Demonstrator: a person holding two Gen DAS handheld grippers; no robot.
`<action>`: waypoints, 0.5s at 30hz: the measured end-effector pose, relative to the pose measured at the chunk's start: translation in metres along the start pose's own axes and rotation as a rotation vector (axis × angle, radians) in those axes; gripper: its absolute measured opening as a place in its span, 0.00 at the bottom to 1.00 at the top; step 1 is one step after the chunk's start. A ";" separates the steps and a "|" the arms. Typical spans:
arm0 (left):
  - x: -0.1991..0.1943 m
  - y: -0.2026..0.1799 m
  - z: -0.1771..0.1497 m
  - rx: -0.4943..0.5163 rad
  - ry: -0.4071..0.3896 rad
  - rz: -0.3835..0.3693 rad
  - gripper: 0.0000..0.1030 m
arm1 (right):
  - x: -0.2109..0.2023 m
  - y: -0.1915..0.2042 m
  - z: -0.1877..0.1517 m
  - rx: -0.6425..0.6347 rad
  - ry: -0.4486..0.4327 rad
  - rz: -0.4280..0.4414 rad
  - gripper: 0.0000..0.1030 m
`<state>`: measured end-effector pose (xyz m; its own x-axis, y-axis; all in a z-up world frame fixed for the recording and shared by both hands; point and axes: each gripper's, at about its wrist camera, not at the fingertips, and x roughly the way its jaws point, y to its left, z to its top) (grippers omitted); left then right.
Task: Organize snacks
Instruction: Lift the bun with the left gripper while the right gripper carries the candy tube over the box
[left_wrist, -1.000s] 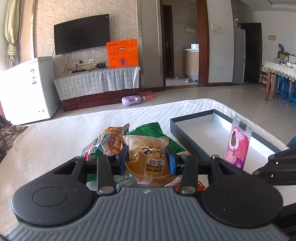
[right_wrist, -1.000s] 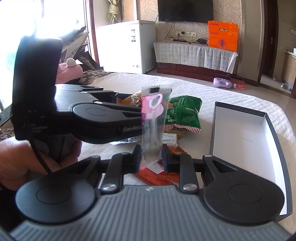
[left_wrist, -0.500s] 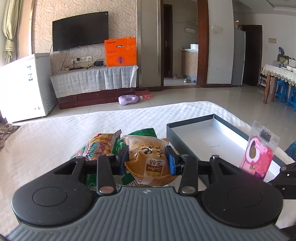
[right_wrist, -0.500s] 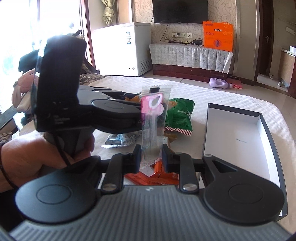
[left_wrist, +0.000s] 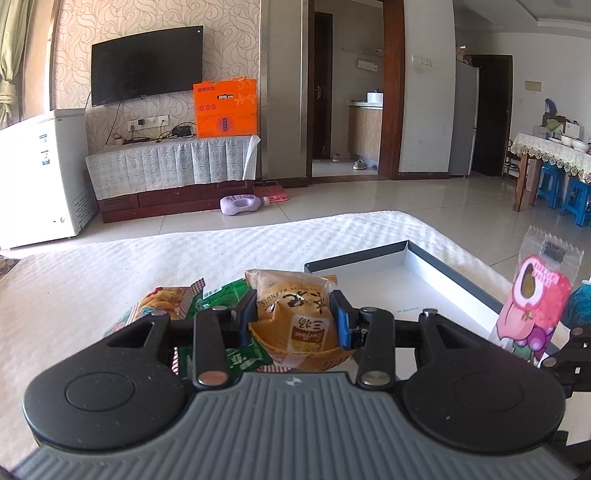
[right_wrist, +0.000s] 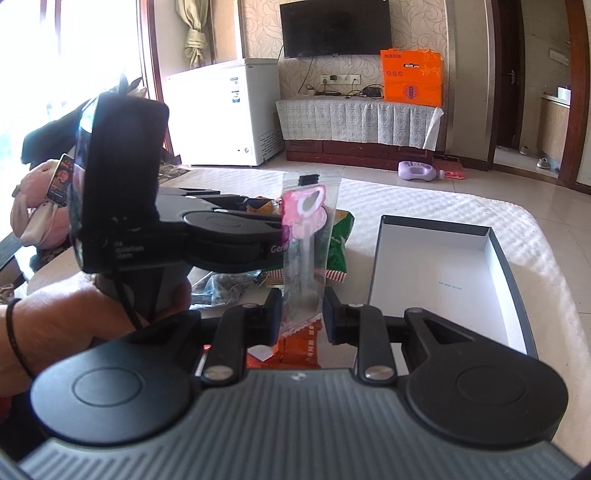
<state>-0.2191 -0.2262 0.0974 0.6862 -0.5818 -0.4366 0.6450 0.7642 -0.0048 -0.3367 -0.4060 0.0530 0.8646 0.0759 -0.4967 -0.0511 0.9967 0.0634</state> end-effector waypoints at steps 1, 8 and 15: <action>0.002 -0.001 0.002 -0.002 0.000 -0.005 0.46 | -0.001 -0.002 0.000 0.004 -0.002 -0.003 0.25; 0.011 -0.022 0.010 -0.006 -0.010 -0.050 0.46 | -0.007 -0.017 -0.005 0.030 -0.003 -0.042 0.25; 0.023 -0.053 0.015 0.007 -0.019 -0.092 0.46 | -0.013 -0.031 -0.010 0.058 0.006 -0.088 0.25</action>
<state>-0.2322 -0.2844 0.1012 0.6299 -0.6550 -0.4174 0.7080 0.7052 -0.0383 -0.3515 -0.4376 0.0485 0.8615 -0.0115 -0.5076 0.0540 0.9962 0.0689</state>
